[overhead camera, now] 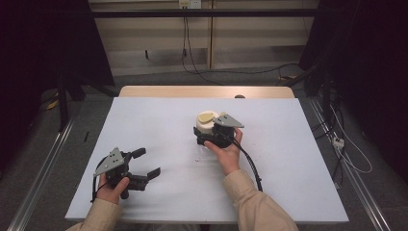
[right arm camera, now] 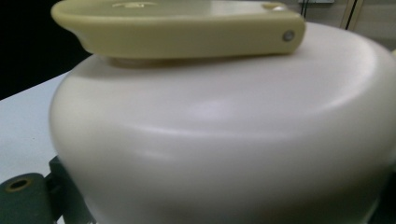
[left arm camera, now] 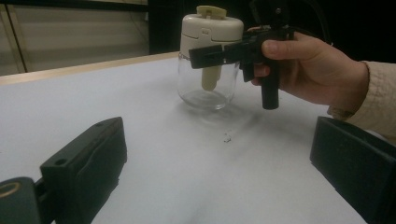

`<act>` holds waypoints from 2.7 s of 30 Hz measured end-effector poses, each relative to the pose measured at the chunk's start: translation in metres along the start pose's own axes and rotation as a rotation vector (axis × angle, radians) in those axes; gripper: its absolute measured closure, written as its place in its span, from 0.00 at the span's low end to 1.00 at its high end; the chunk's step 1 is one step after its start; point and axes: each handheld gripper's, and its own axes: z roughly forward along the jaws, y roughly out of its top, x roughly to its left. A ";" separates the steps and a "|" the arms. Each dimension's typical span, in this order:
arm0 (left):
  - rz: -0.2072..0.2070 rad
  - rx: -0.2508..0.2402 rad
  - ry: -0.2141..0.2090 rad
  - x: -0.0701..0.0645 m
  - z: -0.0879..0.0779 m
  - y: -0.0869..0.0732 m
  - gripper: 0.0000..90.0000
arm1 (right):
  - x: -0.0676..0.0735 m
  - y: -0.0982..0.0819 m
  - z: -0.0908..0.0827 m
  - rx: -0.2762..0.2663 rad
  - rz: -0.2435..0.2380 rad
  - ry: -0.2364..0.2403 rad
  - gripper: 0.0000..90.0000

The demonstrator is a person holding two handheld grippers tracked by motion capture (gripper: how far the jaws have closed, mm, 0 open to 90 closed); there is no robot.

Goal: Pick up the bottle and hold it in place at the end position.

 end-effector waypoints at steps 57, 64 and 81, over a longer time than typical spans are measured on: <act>0.006 0.005 0.002 -0.001 0.000 -0.001 0.04 | -0.002 -0.007 0.011 0.082 0.019 0.012 0.06; 0.006 0.007 0.002 -0.001 0.000 -0.001 0.04 | -0.002 -0.007 0.012 0.085 0.015 0.006 0.05; 0.004 0.010 -0.001 -0.002 0.001 -0.001 0.04 | -0.002 -0.008 0.008 0.104 0.034 0.004 0.04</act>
